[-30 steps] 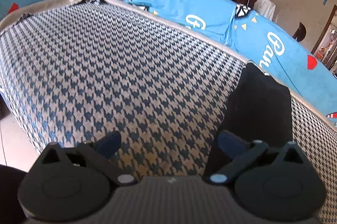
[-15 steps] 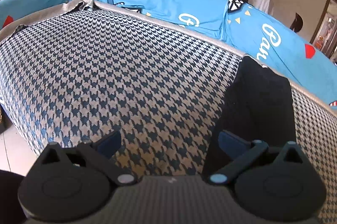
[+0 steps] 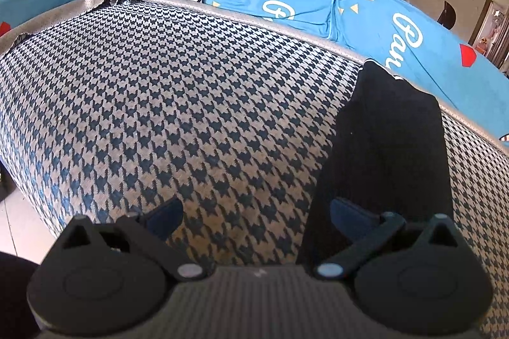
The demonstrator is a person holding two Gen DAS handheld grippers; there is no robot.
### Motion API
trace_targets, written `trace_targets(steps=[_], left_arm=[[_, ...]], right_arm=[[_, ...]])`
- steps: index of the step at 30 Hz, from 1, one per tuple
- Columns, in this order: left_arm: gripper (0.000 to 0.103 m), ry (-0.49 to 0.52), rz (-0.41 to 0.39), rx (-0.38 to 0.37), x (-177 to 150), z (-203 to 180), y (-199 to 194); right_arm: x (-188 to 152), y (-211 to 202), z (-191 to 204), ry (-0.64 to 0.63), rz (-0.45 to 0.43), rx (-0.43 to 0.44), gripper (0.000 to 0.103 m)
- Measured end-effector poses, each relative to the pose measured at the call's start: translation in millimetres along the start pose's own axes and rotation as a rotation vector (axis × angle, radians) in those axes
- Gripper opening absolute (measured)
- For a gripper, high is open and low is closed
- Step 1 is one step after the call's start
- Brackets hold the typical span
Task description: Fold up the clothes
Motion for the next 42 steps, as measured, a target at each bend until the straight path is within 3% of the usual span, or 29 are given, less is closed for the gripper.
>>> trace_targets(steps=[3,17,20,27,33,42], left_arm=[[0.103,0.004,0.003,0.002,0,-1,1],[0.103,0.031,0.021,-0.001,-2,-6,5],[0.103,0.036,0.020,0.007,-3,-7,5],[0.103,0.064,0.030,0.015,-7,-13,9],[0.103,0.085,0.038,0.038,-10,-16,13],[0.103,0.157,0.042,0.052,-17,-30,16]], right_arm=[[-7,-1,-3,0.023,0.011,0.015,0.032],[-26,21,-23,0.162,0.064,0.057,0.036],[-28,20,-26,0.188,0.077,0.043,0.012],[-27,-21,-44,0.400,0.034,0.091,0.010],[-52,-18,-53,0.392,0.119,-0.111,0.008],[-31,-33,-52,0.349,-0.059,-0.034,0.010]])
Point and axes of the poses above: each gripper's, at about its wrist camera, not at the fingertips, and y roughly the way its jaws point, z to its left, x to its top, the point moved 1 cm from there along y, roughly the way its jaws point, and after that the axes turned 6 degrees about x, right-handed, at the moved point
